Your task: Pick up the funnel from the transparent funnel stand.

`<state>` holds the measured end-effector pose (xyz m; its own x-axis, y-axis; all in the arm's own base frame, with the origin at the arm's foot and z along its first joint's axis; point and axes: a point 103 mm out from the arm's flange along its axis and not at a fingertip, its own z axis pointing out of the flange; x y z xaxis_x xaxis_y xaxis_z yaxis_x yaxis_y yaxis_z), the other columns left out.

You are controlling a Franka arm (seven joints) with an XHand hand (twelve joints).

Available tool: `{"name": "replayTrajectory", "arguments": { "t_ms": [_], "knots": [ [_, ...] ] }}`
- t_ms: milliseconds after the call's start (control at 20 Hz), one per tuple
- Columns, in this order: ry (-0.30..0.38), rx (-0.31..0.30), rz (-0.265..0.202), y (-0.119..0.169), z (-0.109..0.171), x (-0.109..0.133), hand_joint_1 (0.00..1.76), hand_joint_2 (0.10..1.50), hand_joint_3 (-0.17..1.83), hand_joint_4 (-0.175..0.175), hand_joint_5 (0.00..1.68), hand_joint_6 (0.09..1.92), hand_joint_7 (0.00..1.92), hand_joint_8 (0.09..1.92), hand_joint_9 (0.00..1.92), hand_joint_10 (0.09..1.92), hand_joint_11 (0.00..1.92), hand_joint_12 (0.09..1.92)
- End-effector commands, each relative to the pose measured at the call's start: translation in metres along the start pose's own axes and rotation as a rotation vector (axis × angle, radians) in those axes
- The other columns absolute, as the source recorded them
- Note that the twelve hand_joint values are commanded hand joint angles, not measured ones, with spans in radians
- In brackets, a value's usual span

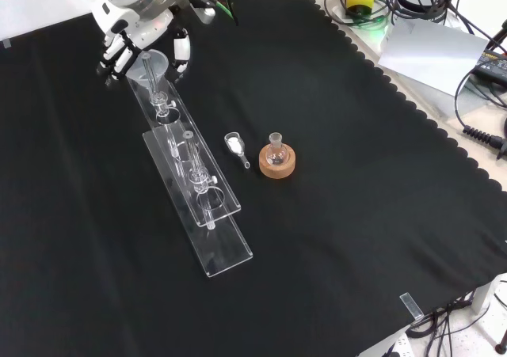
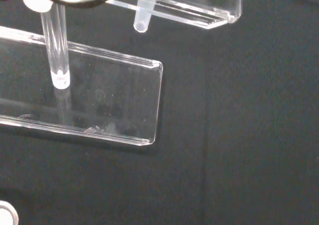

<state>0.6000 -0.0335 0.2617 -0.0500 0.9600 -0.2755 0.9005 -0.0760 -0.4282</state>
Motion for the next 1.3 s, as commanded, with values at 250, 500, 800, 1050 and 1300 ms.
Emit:
{"name": "replayTrajectory", "arguments": {
  "t_ms": [250, 500, 800, 1050, 1300],
  "knots": [
    [-0.034, -0.058, 0.005, -0.007, -0.011, -0.004, 0.84, 0.70, 0.66, 0.045, 0.39, 0.09, 0.04, 0.62, 0.67, 0.60, 0.41, 1.45],
    [-0.081, -0.118, 0.026, -0.018, -0.028, -0.006, 0.88, 0.71, 0.66, 0.027, 0.74, 0.40, 0.35, 0.60, 0.83, 0.48, 0.44, 1.40],
    [-0.083, -0.166, 0.054, -0.038, -0.051, -0.017, 0.91, 0.71, 0.67, 0.022, 0.79, 0.71, 0.56, 0.64, 0.91, 0.46, 0.47, 1.39],
    [-0.089, -0.163, 0.076, -0.056, -0.063, -0.027, 0.92, 0.71, 0.68, 0.018, 0.78, 0.76, 0.58, 0.65, 0.94, 0.46, 0.48, 1.37],
    [-0.086, -0.165, 0.089, -0.079, -0.067, -0.033, 0.92, 0.70, 0.68, 0.016, 0.78, 0.77, 0.57, 0.65, 0.95, 0.47, 0.49, 1.37]
  ]
}}
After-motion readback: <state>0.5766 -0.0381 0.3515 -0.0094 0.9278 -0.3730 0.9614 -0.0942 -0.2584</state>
